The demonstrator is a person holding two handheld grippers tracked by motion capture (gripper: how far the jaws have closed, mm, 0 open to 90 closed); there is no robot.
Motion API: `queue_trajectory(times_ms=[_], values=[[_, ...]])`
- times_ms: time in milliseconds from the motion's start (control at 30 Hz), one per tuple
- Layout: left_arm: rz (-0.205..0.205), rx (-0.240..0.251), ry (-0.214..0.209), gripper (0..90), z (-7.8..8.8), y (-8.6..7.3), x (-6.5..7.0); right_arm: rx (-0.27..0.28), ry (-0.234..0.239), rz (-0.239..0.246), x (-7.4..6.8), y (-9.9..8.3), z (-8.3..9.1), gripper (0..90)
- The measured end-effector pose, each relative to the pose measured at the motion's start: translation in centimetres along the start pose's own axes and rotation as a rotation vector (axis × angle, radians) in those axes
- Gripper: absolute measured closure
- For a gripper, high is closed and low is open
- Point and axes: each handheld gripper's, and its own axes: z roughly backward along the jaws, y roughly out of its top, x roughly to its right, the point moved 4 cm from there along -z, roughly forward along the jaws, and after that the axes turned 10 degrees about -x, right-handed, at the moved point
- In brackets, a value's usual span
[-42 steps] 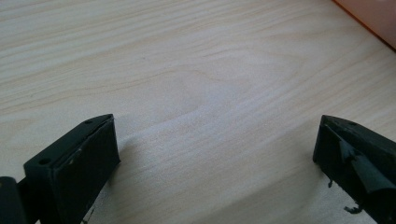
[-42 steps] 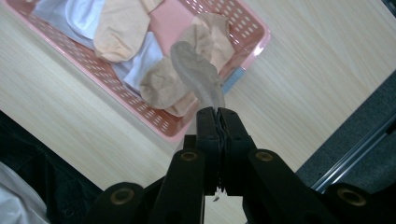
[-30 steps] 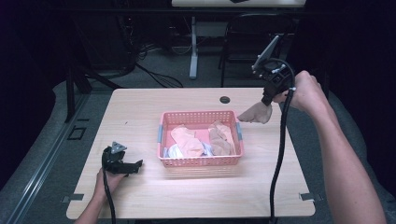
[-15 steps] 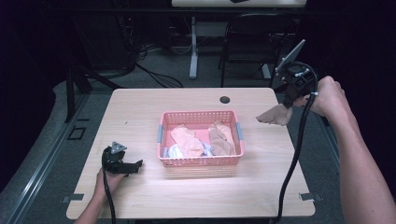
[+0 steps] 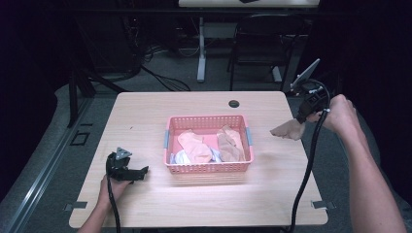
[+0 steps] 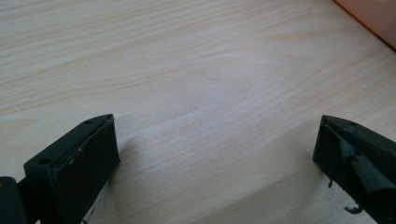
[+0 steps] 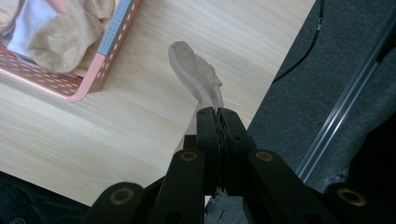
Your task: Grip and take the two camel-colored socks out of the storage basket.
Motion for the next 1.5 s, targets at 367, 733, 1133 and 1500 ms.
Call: queue_trajectory(times_ms=[367, 733, 1133, 1500], values=[[0.0, 0.0, 0.0, 0.0, 0.0, 0.0, 0.0, -0.011, 0.044, -0.02, 0.1, -0.1, -3.4, 88.0], [0.001, 0.001, -0.002, 0.0, 0.0, 0.0, 0.0, -0.036, 0.083, -0.02, -0.4, 0.2, -7.5, 87.9], [0.001, 0.001, -0.002, 0.0, 0.0, 0.1, 0.0, -0.086, 0.145, -0.02, -1.2, 0.0, -12.4, 87.3], [0.001, 0.001, -0.001, 0.0, 0.0, 0.1, 0.0, -0.118, 0.196, -0.034, -1.4, -0.6, -15.8, 84.3]])
